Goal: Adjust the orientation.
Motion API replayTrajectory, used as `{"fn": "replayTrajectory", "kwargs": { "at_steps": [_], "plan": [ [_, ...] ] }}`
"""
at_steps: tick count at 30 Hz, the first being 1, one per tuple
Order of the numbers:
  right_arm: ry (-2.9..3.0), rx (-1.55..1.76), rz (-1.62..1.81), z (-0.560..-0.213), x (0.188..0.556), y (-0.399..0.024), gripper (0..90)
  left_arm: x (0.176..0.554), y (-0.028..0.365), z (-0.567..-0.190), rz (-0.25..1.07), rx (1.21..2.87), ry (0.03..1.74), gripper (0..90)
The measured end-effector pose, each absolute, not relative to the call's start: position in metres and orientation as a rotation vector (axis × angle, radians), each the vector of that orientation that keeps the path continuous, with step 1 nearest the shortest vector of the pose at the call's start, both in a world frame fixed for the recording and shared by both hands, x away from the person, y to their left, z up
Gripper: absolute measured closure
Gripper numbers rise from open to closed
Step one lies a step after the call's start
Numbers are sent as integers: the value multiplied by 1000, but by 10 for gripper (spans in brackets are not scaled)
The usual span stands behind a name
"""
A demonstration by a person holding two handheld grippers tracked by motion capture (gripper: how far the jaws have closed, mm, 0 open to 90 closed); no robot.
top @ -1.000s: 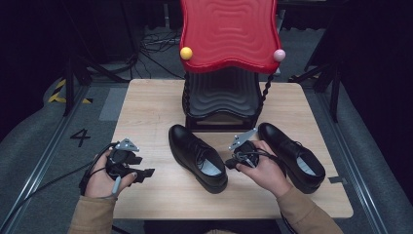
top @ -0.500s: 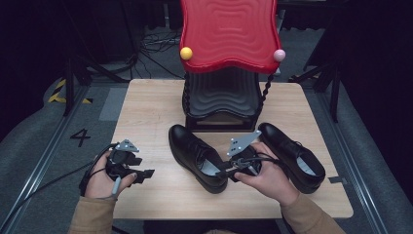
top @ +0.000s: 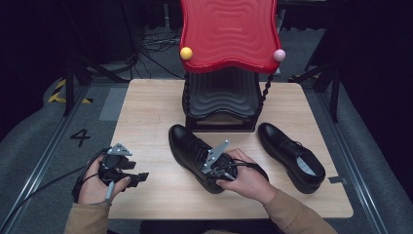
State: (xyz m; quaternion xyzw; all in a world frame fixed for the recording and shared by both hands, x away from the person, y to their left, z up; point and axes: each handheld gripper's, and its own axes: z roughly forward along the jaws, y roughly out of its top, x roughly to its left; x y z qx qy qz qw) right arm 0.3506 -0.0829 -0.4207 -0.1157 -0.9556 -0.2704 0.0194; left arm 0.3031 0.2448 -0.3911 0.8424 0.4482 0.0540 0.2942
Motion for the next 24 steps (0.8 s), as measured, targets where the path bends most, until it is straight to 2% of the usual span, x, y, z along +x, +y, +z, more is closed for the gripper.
{"fn": "replayTrajectory", "kwargs": {
  "at_steps": [4,9,16,24],
  "plan": [
    [-2913,-345,-821,-420,354,-82,798,301,248,-392,150,2236,1208,364],
    [-2907,-315,-842,-421,355,-83,825,301,248,-392,149,2235,1208,364],
    [-2896,-294,-871,-416,351,-87,826,307,244,-392,143,2243,1188,364],
    [-2905,-296,-894,-393,333,-106,824,321,230,-389,137,2268,1133,364]
  ]
}}
